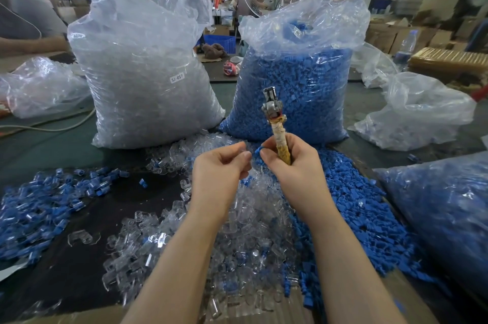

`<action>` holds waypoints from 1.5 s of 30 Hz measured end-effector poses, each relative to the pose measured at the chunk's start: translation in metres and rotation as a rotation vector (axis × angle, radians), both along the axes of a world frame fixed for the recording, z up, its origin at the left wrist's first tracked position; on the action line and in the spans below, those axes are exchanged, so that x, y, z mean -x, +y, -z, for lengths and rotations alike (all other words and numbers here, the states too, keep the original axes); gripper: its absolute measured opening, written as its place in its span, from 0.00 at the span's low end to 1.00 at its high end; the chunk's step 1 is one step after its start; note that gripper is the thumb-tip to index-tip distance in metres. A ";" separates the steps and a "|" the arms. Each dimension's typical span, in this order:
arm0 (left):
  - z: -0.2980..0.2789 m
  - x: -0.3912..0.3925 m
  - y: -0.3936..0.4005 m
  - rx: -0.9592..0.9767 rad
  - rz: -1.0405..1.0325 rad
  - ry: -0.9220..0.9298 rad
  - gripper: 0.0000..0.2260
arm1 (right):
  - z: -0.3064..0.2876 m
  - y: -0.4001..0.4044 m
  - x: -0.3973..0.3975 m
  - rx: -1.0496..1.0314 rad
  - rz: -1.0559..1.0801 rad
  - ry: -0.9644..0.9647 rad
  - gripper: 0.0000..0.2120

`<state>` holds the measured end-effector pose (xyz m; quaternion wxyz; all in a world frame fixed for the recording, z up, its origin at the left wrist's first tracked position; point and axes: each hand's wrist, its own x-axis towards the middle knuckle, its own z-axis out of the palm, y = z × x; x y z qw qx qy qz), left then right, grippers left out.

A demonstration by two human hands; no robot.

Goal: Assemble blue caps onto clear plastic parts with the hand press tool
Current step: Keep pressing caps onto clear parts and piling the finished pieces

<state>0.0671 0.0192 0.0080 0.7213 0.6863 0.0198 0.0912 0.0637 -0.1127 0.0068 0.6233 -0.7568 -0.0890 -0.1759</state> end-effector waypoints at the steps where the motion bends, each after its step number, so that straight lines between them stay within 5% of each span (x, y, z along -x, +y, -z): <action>1: 0.000 0.000 0.000 -0.001 0.000 -0.002 0.09 | 0.000 0.000 0.000 -0.001 0.000 0.000 0.07; 10: 0.000 0.001 0.001 -0.051 -0.057 -0.023 0.08 | 0.000 0.001 0.000 0.003 0.009 0.014 0.07; 16: -0.001 0.003 0.001 0.017 -0.137 0.004 0.12 | 0.000 0.002 0.000 -0.020 0.021 0.023 0.07; 32: -0.011 0.007 -0.003 0.231 -0.055 0.092 0.03 | -0.001 0.005 0.001 -0.073 0.040 -0.012 0.06; 45: -0.013 0.010 -0.009 0.066 -0.020 -0.006 0.03 | 0.003 0.005 -0.002 -0.073 0.045 -0.042 0.07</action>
